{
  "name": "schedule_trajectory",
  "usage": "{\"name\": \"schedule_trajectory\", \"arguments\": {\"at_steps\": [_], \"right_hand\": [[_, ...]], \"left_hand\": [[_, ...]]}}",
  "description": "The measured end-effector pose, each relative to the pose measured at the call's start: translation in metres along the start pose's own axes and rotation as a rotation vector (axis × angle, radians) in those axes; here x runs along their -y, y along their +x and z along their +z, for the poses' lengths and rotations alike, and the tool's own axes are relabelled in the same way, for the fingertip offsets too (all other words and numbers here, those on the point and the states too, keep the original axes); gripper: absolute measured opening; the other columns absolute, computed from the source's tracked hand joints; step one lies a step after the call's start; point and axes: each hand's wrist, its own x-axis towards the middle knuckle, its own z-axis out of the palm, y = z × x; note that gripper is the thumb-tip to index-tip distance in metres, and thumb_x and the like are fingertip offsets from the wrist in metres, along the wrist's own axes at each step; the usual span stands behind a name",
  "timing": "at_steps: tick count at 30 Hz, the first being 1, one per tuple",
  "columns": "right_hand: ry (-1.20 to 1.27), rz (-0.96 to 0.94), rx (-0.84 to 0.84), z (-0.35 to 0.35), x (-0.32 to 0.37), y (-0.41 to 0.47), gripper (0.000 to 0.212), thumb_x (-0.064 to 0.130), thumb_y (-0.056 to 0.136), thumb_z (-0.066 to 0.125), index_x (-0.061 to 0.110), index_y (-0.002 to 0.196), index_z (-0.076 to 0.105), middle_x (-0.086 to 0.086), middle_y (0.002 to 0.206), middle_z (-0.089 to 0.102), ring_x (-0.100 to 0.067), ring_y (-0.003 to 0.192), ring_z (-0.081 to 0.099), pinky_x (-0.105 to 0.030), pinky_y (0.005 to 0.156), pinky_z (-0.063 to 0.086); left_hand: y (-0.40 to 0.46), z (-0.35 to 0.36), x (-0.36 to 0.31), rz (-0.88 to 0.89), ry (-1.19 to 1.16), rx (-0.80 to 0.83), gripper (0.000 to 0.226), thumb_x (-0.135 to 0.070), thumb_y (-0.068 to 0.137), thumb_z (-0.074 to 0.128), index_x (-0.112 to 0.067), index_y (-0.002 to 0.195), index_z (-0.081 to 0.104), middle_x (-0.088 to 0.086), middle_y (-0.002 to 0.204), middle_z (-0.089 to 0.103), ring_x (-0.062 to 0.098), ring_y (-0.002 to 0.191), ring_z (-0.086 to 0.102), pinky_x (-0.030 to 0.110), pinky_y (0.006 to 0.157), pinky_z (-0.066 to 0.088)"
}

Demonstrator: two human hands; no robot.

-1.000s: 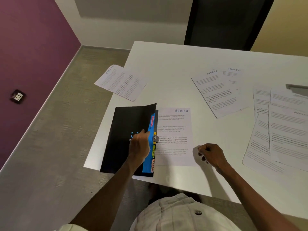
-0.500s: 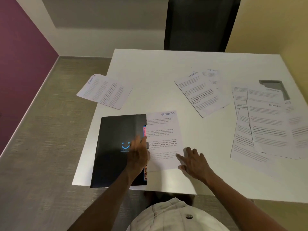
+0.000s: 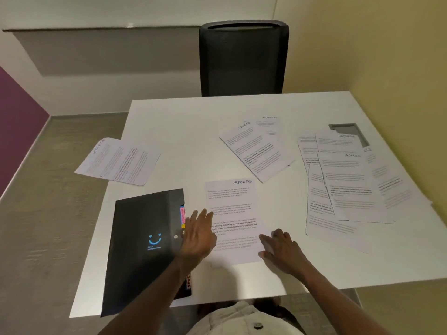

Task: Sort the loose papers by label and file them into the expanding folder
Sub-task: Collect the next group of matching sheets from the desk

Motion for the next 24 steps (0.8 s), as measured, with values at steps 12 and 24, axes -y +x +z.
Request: {"name": "schedule_trajectory", "arguments": {"at_steps": [12, 24], "right_hand": [[0.138, 0.305, 0.033, -0.022, -0.141, 0.025, 0.086, 0.055, 0.092, 0.049, -0.001, 0.149, 0.018, -0.018, 0.160, 0.011, -0.033, 0.145, 0.020, -0.048, 0.112, 0.030], [0.522, 0.147, -0.297, -0.036, -0.210, 0.039, 0.039, 0.024, 0.084, 0.065, -0.003, 0.112, 0.064, -0.020, 0.111, 0.065, -0.036, 0.104, 0.062, -0.038, 0.088, 0.051]], "left_hand": [[0.051, 0.026, -0.109, 0.202, 0.022, -0.088, 0.047, -0.009, 0.074, 0.056, 0.017, 0.112, 0.066, 0.031, 0.112, 0.068, 0.043, 0.100, 0.070, 0.054, 0.080, 0.059], [0.083, 0.073, -0.235, 0.221, 0.047, 0.146, 0.056, -0.002, 0.096, 0.046, -0.011, 0.151, 0.038, 0.007, 0.154, 0.044, 0.027, 0.141, 0.042, 0.040, 0.112, 0.037]]}}
